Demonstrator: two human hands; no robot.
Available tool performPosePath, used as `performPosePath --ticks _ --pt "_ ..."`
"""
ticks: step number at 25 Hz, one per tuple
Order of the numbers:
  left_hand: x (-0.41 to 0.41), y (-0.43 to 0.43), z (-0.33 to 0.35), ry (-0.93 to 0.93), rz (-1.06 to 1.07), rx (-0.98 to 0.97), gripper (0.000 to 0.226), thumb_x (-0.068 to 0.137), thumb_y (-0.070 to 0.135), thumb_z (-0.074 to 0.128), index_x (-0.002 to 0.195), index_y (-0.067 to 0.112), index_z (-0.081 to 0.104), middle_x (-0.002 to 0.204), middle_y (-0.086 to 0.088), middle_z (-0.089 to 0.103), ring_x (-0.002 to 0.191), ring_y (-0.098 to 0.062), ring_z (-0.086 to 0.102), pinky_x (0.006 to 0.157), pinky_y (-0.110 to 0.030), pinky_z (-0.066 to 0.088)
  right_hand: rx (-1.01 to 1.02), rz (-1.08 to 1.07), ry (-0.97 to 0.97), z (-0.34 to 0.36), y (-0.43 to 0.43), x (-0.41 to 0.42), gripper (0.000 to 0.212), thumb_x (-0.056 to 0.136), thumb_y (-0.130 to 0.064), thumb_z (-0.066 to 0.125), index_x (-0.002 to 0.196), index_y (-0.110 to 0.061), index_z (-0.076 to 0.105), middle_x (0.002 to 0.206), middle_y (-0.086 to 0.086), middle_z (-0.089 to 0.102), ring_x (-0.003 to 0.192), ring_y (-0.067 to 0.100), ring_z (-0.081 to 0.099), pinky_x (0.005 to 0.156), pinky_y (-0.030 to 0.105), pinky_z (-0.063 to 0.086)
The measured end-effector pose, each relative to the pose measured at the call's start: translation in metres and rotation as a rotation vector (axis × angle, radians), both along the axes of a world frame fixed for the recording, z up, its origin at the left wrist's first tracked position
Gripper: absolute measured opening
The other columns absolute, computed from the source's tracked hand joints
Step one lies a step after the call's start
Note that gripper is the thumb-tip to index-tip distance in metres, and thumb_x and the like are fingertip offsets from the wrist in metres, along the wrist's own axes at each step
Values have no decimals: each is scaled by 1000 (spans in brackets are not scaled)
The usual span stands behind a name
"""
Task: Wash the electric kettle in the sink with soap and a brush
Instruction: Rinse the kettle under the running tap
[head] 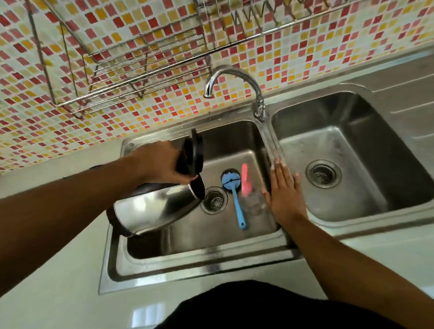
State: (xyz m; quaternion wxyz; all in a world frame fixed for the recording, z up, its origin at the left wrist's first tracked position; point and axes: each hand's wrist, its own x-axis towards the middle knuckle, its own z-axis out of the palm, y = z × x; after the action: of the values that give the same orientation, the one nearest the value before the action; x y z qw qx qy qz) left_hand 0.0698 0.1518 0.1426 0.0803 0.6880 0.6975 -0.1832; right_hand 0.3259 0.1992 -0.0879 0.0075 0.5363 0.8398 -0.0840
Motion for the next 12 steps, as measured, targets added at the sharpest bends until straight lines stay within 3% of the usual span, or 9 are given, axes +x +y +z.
performPosePath --ticks 3,5,9,12 --pt "13 17 -16 162 14 -156 41 76 67 61 87 28 62 74 5 58 61 -9 47 54 -24 31 4 -22 39 -4 0 0 74 93 -47 -5 152 -3 -1 161 18 -2 150 32 0 121 52 7" --pt "20 27 -24 238 -9 -232 43 76 66 60 89 26 63 74 7 60 61 -7 49 53 -23 33 -8 -17 57 -8 2 -1 72 96 -48 1 152 -3 -5 161 18 -7 149 33 -3 121 52 7" --pt "34 42 -40 330 -79 -332 51 72 69 58 99 27 67 82 6 65 75 -16 63 69 -29 52 25 -31 99 -11 2 0 70 99 -47 10 152 -3 -3 161 18 -5 149 33 -2 120 50 4" --pt "43 53 -46 356 -56 -377 54 74 68 58 106 26 65 91 3 65 83 -18 62 73 -31 51 13 -25 116 -12 0 0 71 99 -47 12 152 -3 -5 161 18 -8 149 32 -6 121 48 2"
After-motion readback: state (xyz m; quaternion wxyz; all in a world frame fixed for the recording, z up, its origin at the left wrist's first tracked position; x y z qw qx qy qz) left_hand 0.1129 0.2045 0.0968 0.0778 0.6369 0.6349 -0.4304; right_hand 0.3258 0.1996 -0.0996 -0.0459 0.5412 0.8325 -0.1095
